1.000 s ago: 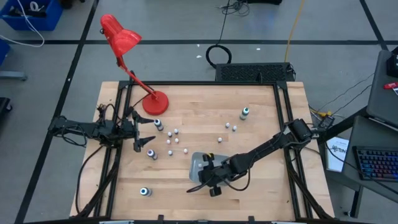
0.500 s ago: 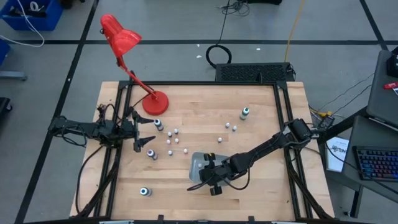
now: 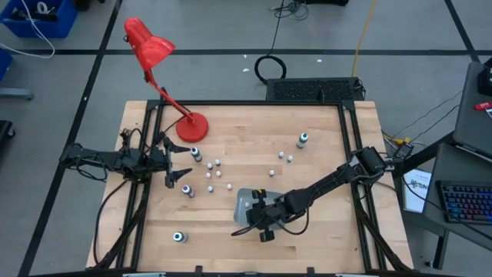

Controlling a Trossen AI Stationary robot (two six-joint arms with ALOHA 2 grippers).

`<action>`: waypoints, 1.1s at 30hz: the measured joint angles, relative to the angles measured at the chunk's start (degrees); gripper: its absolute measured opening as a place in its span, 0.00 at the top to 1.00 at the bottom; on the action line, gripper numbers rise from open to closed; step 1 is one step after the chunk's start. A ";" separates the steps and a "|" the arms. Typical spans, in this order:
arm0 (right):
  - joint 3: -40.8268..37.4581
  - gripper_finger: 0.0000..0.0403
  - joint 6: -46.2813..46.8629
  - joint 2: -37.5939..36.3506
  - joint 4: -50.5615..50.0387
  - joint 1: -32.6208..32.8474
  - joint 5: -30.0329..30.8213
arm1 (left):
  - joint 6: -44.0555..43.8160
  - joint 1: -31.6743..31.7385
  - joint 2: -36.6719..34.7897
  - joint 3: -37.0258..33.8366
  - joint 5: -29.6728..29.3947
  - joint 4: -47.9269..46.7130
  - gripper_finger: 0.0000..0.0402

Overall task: Pick & Place food coloring
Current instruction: Put the small purple food coloring bottle into the gray bin, then put the small dark blue food coloring bottle into the gray bin

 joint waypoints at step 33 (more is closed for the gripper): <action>-32.61 0.64 13.99 -45.00 -17.67 -5.10 27.28 | 0.00 0.00 0.00 0.01 -0.01 0.04 0.09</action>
